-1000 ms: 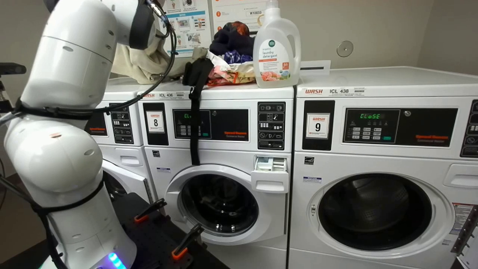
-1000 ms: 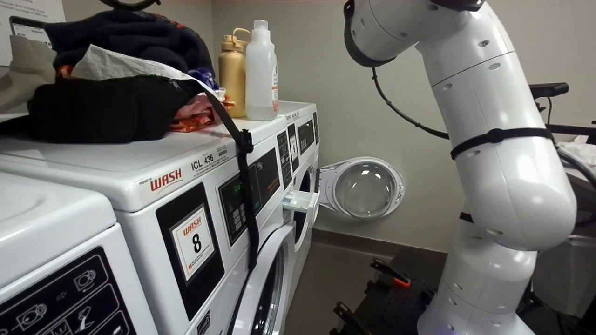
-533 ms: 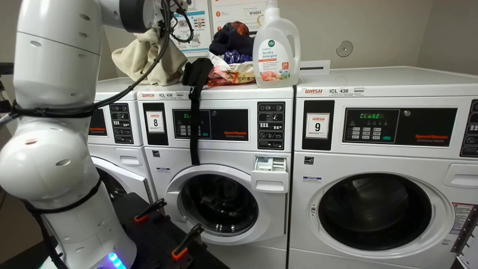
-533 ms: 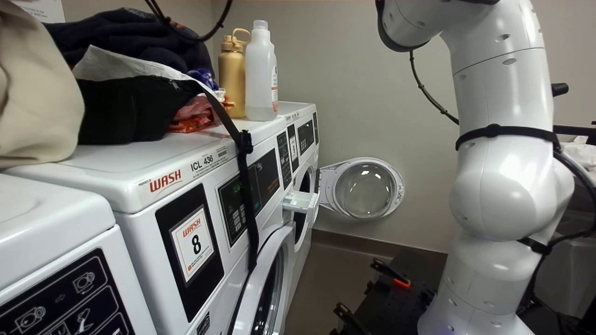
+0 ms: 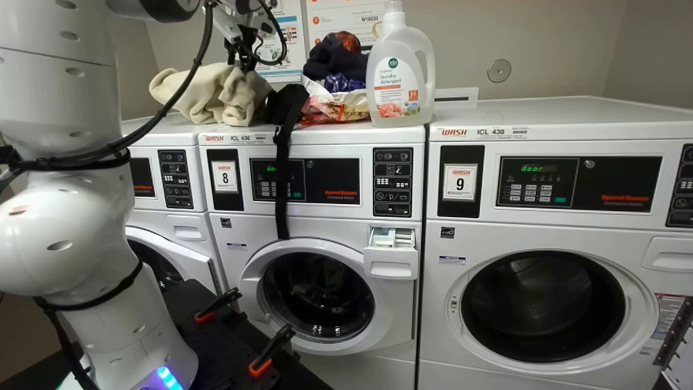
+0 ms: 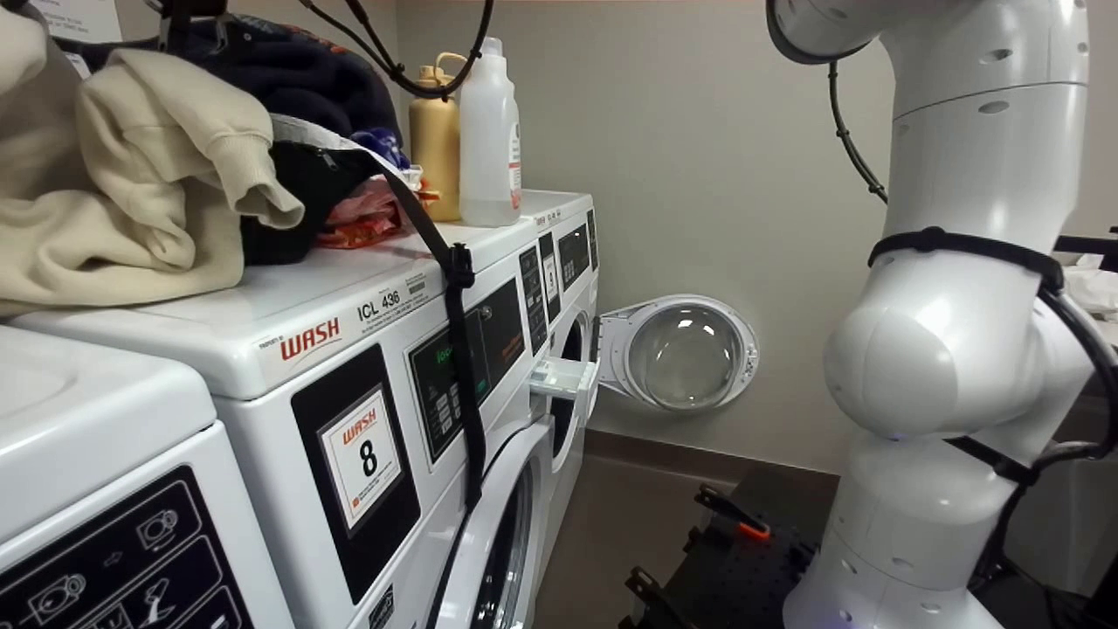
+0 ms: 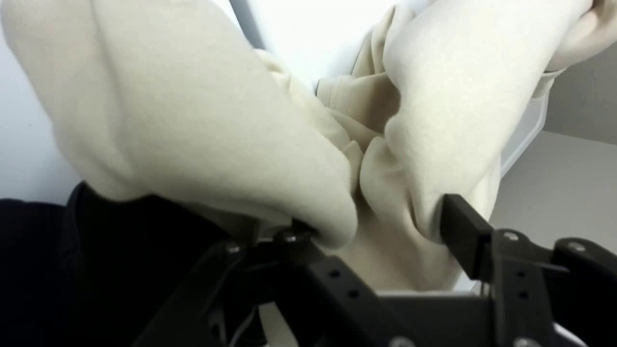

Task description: Take the clothes out of the bag on the washing machine

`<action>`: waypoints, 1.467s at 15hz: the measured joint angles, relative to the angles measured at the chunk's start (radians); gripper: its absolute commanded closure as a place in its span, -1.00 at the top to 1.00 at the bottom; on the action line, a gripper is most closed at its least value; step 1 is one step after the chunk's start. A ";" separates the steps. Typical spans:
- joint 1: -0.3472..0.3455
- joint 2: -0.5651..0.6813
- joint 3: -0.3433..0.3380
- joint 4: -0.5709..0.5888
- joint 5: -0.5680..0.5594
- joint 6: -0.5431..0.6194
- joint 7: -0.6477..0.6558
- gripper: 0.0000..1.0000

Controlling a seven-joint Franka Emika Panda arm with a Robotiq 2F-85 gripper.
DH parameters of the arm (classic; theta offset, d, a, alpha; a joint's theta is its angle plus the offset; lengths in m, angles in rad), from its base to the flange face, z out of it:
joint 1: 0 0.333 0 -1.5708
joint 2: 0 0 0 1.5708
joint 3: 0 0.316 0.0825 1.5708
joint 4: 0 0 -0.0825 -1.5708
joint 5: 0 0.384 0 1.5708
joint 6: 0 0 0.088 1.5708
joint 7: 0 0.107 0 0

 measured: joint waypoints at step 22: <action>0.214 -0.370 -0.558 0.003 -0.306 -0.111 0.046 1.00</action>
